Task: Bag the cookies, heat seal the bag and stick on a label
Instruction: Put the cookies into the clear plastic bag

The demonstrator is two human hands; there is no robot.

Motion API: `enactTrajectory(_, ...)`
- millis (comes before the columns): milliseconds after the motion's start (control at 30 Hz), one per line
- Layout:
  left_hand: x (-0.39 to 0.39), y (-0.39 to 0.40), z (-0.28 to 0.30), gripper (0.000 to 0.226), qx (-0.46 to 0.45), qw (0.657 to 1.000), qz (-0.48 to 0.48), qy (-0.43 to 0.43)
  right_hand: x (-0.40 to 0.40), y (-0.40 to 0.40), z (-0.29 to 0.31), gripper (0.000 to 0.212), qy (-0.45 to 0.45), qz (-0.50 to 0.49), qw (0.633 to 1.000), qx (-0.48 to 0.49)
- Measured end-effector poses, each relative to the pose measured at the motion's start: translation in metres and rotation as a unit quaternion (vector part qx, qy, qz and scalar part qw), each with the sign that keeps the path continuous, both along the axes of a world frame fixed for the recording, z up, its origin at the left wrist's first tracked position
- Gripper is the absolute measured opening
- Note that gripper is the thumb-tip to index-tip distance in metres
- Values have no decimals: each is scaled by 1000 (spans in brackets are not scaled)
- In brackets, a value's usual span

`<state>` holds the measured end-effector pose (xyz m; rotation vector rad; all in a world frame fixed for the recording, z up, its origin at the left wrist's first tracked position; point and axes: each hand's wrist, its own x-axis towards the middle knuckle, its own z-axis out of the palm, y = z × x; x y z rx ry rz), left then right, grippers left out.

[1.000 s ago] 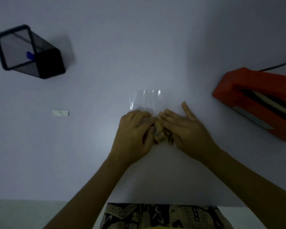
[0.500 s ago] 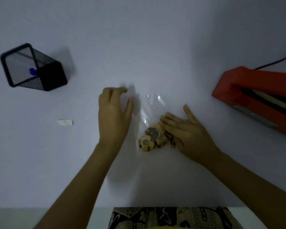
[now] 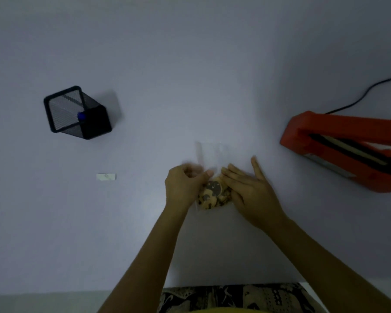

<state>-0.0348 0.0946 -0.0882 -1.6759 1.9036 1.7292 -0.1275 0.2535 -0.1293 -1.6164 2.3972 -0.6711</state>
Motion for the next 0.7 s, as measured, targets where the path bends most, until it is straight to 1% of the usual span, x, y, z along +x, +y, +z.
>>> enactTrajectory(33,3,0,3,25,14,999,-16,24,5,0,6,37,2,-16,1000,4)
enactTrajectory(100,5,4,-1,7,24,998,-20,52,12,1,5,36,-34,-47,998,7)
enactTrajectory(133,7,6,-2,2,25,997,-17,66,18,3,8,35,-63,-76,995,-8)
enactTrajectory(167,7,7,-3,3,31,997,-10,75,21,4,9,33,-117,-125,985,-27)
enactTrajectory(200,6,8,-3,4,45,995,-5,88,23,3,13,36,-190,-190,962,-49)
enactTrajectory(267,4,10,-2,8,89,990,-10,111,23,4,23,52,-325,-314,888,-84)
enactTrajectory(333,4,13,0,10,122,985,-24,121,19,5,33,65,-409,-392,819,-89)
enactTrajectory(367,4,15,2,10,132,983,-33,127,17,9,38,66,-446,-418,786,-94)
enactTrajectory(433,2,22,8,12,154,977,-50,142,11,20,46,55,-513,-452,719,-122)
enactTrajectory(467,0,27,12,15,163,973,-63,149,10,28,51,45,-530,-464,697,-133)
enactTrajectory(533,-5,39,23,18,174,967,-93,160,8,45,62,24,-543,-478,675,-141)
enactTrajectory(567,-8,46,29,18,175,965,-109,163,8,55,67,17,-559,-482,658,-147)
enactTrajectory(633,-16,60,40,16,174,962,-132,166,8,73,78,14,-592,-490,617,-168)
enactTrajectory(700,-26,76,50,12,169,961,-145,165,8,90,90,16,-604,-507,582,-199)
